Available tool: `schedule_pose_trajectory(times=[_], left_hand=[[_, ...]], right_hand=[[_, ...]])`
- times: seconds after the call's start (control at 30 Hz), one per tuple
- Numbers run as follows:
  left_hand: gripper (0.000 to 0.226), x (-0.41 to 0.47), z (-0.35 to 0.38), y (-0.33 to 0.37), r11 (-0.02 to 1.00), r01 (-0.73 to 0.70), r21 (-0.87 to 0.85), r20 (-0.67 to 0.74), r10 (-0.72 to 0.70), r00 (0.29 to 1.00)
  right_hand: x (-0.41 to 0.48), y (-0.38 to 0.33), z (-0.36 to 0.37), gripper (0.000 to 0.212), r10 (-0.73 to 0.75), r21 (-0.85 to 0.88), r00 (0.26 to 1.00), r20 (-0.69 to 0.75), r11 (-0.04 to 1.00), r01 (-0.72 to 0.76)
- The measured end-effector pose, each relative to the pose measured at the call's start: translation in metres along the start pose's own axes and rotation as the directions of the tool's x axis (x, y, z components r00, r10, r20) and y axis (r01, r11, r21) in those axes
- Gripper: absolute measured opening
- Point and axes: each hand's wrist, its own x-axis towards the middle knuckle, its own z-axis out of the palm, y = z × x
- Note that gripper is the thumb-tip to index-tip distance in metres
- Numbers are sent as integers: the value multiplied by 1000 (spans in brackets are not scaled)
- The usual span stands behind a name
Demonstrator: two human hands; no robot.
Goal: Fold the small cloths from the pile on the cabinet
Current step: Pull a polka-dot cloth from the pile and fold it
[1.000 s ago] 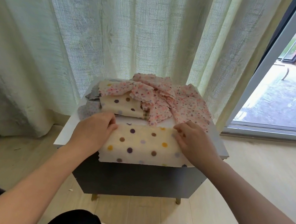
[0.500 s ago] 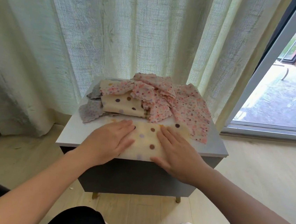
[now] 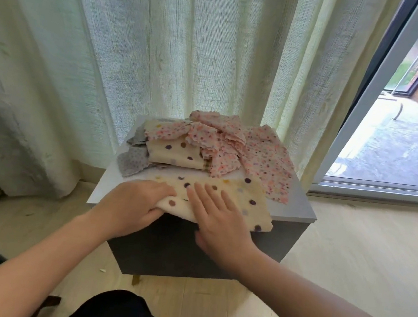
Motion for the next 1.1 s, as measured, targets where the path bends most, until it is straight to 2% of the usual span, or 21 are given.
schedule_pose_trajectory(times=[0.1,0.17,0.2,0.23,0.27,0.3,0.33,0.37,0.4,0.43,0.47,0.53,0.57,0.63,0.73,0.8,0.9,0.97,1.03,1.1], left_hand=[[29,18,-26,10,983,129,-131,-128,-146,981],[18,33,-37,17,917,282,-281,-259,-355,898],[17,41,-41,20,842,356,-405,-278,-485,829],[20,48,-42,21,730,430,-531,-228,-612,757],[26,55,-39,22,587,490,-644,-126,-713,689],[35,61,-38,24,417,532,-737,19,-774,633],[45,66,-37,26,249,534,-808,153,-787,598],[51,70,-35,29,100,512,-853,255,-776,577],[52,72,-34,32,-15,476,-879,322,-755,572],[49,74,-33,37,-115,449,-886,386,-720,577],[50,75,-33,42,-195,448,-872,452,-669,589],[61,79,-32,50,-301,507,-808,583,-534,612],[62,81,-32,54,-322,538,-779,625,-468,625],[52,86,-30,62,-309,561,-768,639,-422,643],[31,87,-27,69,-232,537,-811,578,-459,675],[25,86,-26,72,-192,483,-854,511,-482,712],[20,83,-23,77,-200,387,-900,433,-519,737],[15,81,-21,80,-184,361,-914,398,-576,714],[8,80,-18,81,-109,351,-930,334,-651,682],[16,78,-17,80,-25,325,-946,246,-708,662]], right_hand=[[12,-17,-22,56,160,215,987,1,964,-156],[22,-13,-44,22,280,374,955,102,878,-297],[26,-8,-52,15,334,472,925,181,796,-379],[28,-3,-60,20,382,577,884,270,671,-466],[30,4,-69,26,427,687,831,357,483,-543],[32,12,-75,27,452,775,769,452,229,-590],[32,22,-80,25,435,806,714,548,-48,-590],[32,31,-84,21,369,781,688,625,-289,-554],[31,40,-87,20,281,722,687,670,-464,-514],[29,49,-90,24,214,664,694,688,-570,-483],[27,57,-92,27,177,631,704,687,-626,-458],[23,68,-94,30,163,608,716,679,-670,-425],[21,72,-95,31,170,610,717,676,-675,-416],[18,78,-95,32,189,610,706,682,-680,-407],[15,84,-93,28,263,645,673,691,-645,-410],[16,85,-91,24,316,677,652,689,-604,-422],[15,83,-86,20,381,732,650,657,-530,-428],[14,83,-80,20,449,790,654,609,-418,-448],[15,82,-77,25,527,829,640,559,-340,-445],[15,82,-76,35,585,866,640,498,-289,-409]])
